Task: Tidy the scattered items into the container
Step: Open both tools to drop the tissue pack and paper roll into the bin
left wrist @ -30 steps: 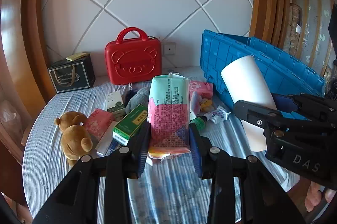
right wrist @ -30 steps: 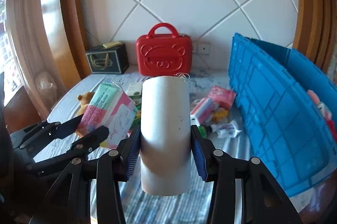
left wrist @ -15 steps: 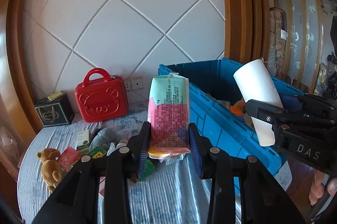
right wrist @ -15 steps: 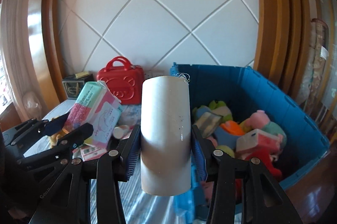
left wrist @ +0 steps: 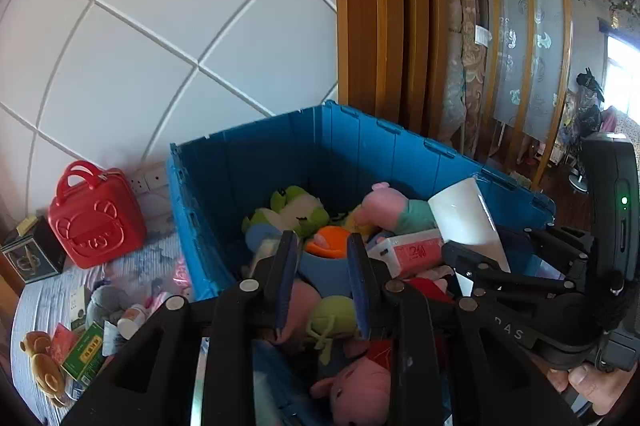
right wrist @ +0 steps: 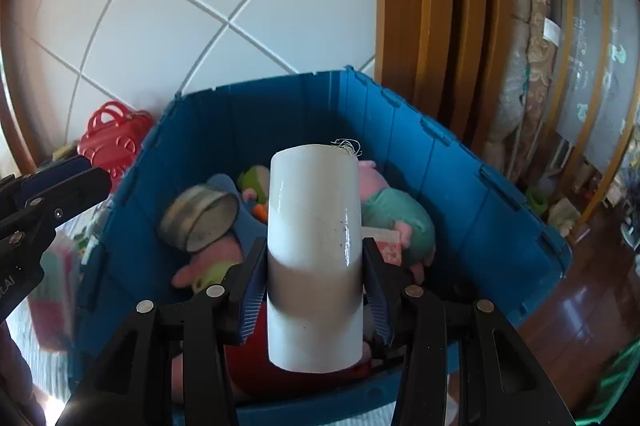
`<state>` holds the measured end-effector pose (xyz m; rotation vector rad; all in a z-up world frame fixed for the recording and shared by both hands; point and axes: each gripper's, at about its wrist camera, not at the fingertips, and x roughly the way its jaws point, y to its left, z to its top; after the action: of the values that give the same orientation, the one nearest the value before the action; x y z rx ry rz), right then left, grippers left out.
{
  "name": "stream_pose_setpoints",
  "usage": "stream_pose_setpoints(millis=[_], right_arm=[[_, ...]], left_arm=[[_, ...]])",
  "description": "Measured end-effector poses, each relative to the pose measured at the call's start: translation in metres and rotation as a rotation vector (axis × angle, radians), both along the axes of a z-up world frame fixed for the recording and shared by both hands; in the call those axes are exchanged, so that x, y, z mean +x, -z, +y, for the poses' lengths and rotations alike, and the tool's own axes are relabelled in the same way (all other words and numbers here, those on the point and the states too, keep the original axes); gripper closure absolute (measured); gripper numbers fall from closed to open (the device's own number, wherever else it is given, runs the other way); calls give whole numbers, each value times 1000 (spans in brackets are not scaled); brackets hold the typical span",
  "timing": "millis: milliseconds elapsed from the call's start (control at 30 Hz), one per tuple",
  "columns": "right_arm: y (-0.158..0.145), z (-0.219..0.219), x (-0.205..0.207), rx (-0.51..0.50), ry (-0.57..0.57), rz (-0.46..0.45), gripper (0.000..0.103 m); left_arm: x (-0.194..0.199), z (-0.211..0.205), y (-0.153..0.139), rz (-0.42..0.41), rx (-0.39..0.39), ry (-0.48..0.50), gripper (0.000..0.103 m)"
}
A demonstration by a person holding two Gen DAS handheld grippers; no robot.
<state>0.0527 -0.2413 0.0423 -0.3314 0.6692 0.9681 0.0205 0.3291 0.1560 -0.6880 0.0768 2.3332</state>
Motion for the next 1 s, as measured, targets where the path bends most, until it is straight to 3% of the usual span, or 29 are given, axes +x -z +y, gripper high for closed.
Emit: stream_pose_setpoints(millis=[233, 300, 400, 500, 600, 633, 700, 1000], right_arm=[[41, 14, 40, -147, -120, 49, 58], [49, 14, 47, -157, -142, 64, 57], [55, 10, 53, -155, -159, 75, 43], [56, 5, 54, -136, -170, 81, 27], [50, 0, 52, -109, -168, 71, 4], [48, -2, 50, -100, -167, 63, 1], [43, -8, 46, -86, -165, 48, 1], [20, -33, 32, -26, -167, -5, 1]], left_arm=[[-16, 40, 24, -133, -37, -84, 78], [-16, 43, 30, -153, -55, -113, 71], [-10, 42, 34, -162, -80, -135, 52], [-2, 38, 35, -152, -86, -157, 43], [4, 32, 35, -149, -88, -182, 38], [7, 32, 35, -148, -98, -190, 34], [14, 30, 33, -136, -107, -203, 24], [43, 8, 28, -134, -52, -259, 21]])
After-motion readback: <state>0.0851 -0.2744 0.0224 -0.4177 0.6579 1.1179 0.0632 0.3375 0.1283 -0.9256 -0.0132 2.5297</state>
